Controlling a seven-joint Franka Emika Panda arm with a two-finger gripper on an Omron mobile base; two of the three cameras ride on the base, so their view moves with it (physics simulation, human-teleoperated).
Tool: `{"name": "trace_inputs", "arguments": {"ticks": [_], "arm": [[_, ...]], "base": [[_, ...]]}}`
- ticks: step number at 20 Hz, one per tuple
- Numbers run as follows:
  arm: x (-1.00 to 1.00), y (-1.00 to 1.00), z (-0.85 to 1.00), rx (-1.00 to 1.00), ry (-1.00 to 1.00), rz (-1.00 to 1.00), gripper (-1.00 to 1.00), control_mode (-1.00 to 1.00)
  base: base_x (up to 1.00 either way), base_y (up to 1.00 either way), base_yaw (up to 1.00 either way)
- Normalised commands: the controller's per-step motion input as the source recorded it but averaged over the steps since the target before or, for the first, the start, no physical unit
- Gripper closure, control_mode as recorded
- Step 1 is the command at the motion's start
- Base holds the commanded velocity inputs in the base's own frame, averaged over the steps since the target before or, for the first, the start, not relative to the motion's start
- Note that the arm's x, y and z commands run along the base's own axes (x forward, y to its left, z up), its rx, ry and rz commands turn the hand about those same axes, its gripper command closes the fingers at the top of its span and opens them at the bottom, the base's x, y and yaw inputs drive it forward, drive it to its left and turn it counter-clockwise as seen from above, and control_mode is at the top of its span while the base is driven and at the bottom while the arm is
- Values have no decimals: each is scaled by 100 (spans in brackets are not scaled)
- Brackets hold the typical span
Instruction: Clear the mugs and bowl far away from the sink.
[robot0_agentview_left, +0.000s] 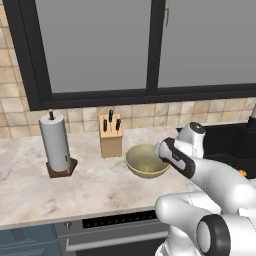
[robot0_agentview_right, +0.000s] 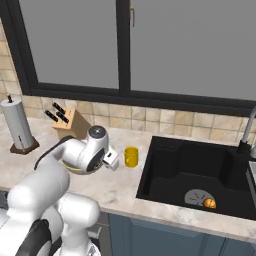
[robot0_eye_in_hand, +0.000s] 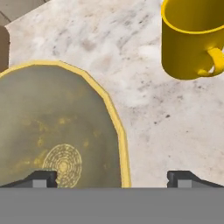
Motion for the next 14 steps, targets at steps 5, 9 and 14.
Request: {"name": "trace_inputs", "arguments": {"ticks": [5,9,14], "arm": [[15,0,-44,0,0,-7,-100,-100],[13,0,-39,0,0,-6,-100,-100],[5,1,-23,0,0,-3,100,-100]], "base": [[0,0,0],[0,0,0],[0,0,0]]}}
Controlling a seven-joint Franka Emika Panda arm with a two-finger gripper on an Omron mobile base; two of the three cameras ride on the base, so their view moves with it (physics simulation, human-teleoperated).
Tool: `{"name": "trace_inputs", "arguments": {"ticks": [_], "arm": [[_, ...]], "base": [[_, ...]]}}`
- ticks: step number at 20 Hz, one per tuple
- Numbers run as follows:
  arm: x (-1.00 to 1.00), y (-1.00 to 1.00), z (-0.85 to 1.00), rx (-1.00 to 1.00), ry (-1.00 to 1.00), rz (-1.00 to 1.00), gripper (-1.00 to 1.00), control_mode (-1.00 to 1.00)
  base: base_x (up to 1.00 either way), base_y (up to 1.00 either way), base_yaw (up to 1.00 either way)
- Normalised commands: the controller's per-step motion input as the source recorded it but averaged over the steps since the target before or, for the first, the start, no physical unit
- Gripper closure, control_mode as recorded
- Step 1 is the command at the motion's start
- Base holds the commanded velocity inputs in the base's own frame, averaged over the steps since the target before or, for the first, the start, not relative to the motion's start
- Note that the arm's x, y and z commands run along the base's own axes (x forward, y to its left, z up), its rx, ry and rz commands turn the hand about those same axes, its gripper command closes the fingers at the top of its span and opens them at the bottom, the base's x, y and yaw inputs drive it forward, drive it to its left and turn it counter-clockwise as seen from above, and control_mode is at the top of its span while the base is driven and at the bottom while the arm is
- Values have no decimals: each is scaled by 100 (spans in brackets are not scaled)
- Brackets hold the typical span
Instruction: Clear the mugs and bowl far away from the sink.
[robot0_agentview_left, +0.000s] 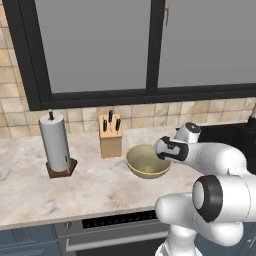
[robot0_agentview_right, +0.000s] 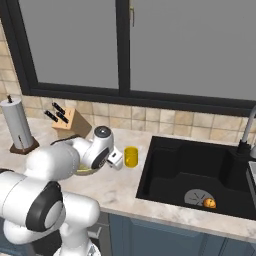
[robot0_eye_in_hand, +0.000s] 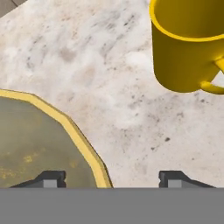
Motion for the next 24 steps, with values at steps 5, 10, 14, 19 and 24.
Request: {"name": "trace_inputs", "arguments": {"ticks": [5,10,14,19,24], "arm": [[0,0,0,0,0,0,100,-100],[-3,1,0,0,-3,0,100,-100],[-8,1,16,-3,-16,4,100,-100],[-35,0,54,-6,-29,9,100,-100],[-64,-4,67,-1,-21,12,100,-100]], "base": [[0,0,0],[0,0,0],[0,0,0],[0,0,0],[0,0,0]]}}
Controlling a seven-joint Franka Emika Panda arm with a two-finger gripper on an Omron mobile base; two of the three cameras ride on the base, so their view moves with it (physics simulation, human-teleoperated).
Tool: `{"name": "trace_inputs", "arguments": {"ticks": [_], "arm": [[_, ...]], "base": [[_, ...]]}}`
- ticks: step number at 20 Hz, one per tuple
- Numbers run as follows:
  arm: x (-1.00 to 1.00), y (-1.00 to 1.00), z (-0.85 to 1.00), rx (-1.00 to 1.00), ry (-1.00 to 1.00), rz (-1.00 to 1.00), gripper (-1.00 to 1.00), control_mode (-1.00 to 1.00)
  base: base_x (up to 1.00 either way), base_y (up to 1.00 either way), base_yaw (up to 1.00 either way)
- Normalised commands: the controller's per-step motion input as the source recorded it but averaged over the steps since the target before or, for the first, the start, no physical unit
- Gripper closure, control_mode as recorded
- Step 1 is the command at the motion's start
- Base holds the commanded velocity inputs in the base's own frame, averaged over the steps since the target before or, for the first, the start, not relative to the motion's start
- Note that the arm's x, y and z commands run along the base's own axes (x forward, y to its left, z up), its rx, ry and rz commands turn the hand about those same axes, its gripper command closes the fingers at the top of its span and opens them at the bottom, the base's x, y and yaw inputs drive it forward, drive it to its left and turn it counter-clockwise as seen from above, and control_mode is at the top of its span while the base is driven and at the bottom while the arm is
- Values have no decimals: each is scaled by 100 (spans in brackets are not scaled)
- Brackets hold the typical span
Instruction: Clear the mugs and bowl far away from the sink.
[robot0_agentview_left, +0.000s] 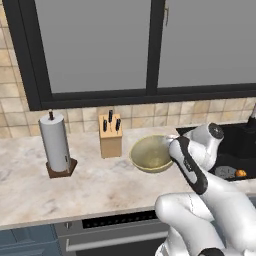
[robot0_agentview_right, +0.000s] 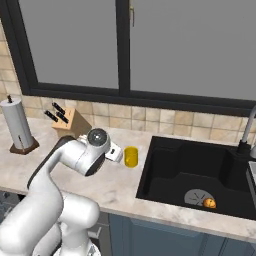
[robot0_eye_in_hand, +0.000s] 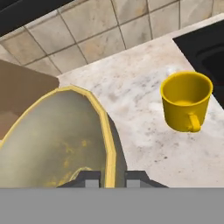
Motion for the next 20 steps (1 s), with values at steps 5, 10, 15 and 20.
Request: {"name": "trace_inputs", "arguments": {"ticks": [5,10,15,20], "arm": [[-77,-16,79,0,-20,17,100,-100],[-84,-29,65,2,-13,19,100,-100],[-72,-33,47,0,-18,16,100,-100],[-61,-36,20,0,-16,5,100,-100]], "base": [[0,0,0],[0,0,0],[0,0,0],[0,0,0]]}}
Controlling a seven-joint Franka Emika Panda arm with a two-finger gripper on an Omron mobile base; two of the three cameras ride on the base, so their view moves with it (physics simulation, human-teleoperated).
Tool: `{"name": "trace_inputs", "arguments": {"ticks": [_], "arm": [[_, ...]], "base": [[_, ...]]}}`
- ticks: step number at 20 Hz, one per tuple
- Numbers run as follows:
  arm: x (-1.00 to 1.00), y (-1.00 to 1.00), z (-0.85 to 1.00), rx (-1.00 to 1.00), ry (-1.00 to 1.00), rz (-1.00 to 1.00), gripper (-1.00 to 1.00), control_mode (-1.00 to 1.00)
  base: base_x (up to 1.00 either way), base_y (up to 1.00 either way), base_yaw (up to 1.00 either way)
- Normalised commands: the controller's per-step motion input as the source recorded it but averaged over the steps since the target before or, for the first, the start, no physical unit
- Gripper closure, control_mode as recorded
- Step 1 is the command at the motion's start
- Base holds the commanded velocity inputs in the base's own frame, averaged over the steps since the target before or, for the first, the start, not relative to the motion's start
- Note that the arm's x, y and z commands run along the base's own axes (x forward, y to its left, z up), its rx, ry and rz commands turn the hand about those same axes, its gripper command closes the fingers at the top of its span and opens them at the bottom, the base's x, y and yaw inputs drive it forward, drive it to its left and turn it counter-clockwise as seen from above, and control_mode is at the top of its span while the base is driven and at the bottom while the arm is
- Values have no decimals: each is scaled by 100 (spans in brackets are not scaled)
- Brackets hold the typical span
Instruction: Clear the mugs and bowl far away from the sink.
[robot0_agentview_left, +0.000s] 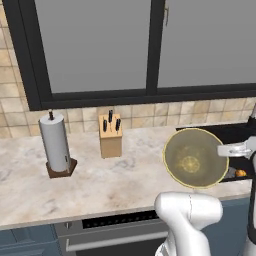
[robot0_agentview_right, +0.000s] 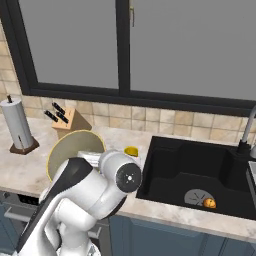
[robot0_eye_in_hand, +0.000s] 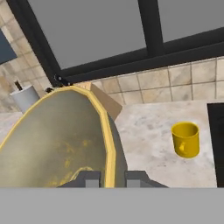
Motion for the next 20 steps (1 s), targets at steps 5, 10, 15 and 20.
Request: {"name": "trace_inputs", "arguments": {"ticks": [5,10,15,20], "arm": [[-4,-1,0,0,-2,0,100,100],[0,0,0,0,0,0,100,100],[0,0,0,0,0,0,100,100],[0,0,0,0,0,0,100,100]], "base": [[-4,0,0],[-64,0,0],[-99,0,4],[-77,0,8]]}}
